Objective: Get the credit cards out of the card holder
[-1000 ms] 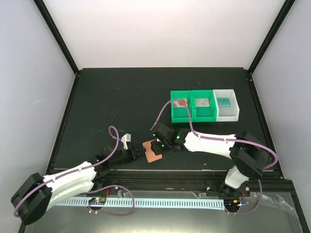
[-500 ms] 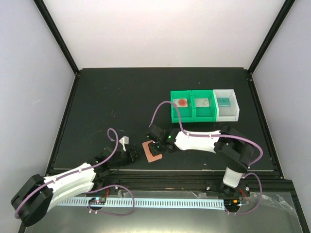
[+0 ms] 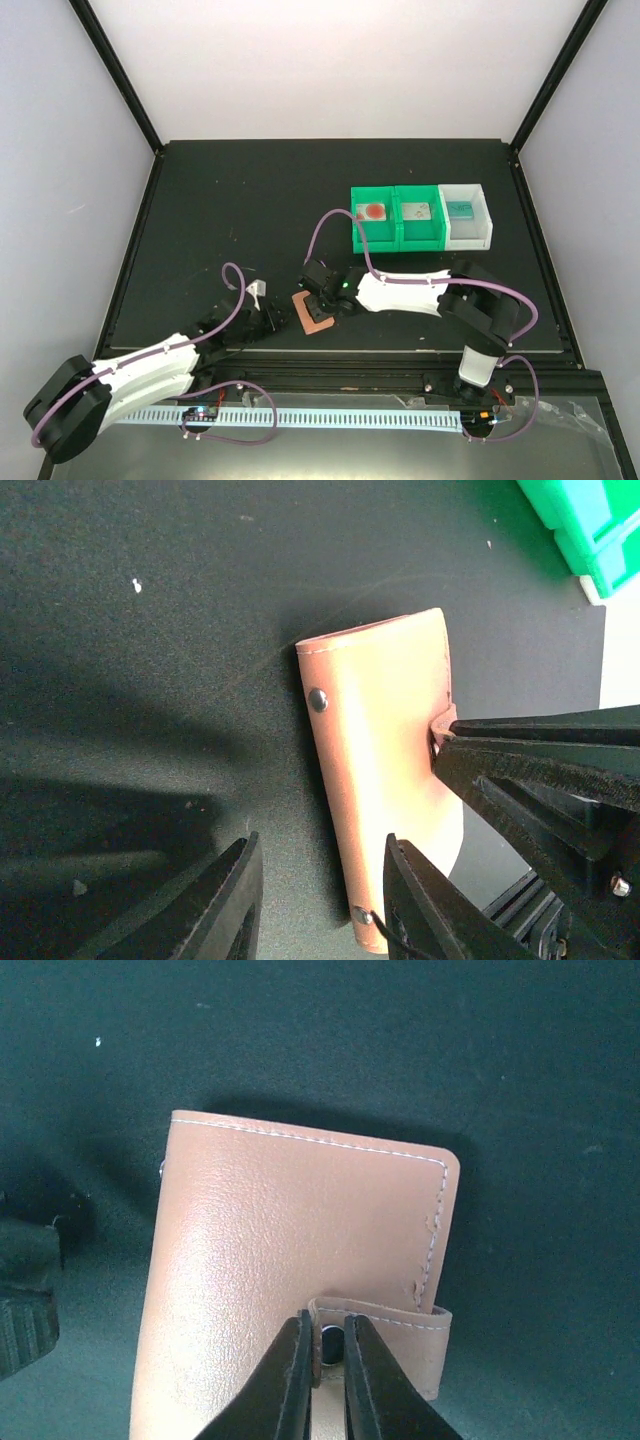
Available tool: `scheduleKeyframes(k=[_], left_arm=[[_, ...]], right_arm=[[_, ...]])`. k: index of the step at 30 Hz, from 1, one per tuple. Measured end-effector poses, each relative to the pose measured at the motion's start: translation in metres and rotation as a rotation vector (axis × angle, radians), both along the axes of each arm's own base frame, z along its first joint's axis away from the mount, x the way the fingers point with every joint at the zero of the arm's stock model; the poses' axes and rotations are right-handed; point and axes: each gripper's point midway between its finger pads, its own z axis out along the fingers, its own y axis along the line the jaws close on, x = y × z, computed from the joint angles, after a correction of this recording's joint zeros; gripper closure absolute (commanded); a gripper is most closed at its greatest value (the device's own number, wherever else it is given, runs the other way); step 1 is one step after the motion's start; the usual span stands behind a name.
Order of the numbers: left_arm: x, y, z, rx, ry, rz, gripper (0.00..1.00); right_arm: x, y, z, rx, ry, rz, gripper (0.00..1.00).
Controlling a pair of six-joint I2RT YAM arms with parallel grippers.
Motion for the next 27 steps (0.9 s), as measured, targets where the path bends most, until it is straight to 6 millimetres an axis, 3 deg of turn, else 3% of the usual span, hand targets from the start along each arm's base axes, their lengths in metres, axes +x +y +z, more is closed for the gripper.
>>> scheduleKeyframes(k=[3,13,19,27], left_arm=[[0.001,-0.001,0.001,0.006,-0.001,-0.004,0.65],[0.002,-0.005,-0.001,0.025,0.014,-0.025,0.65],[0.002,-0.011,0.004,0.004,0.004,-0.051,0.59],[0.004,-0.024,0.022,-0.010,-0.029,-0.124,0.22]], right_arm=[[-0.001,0.001,0.002,0.002,-0.006,0.003,0.99],[-0.001,0.000,0.005,0.038,-0.025,0.003,0.99],[-0.008,-0.007,0.010,0.068,-0.016,0.001,0.99],[-0.021,-0.026,0.034,0.152,-0.017,-0.029,0.99]])
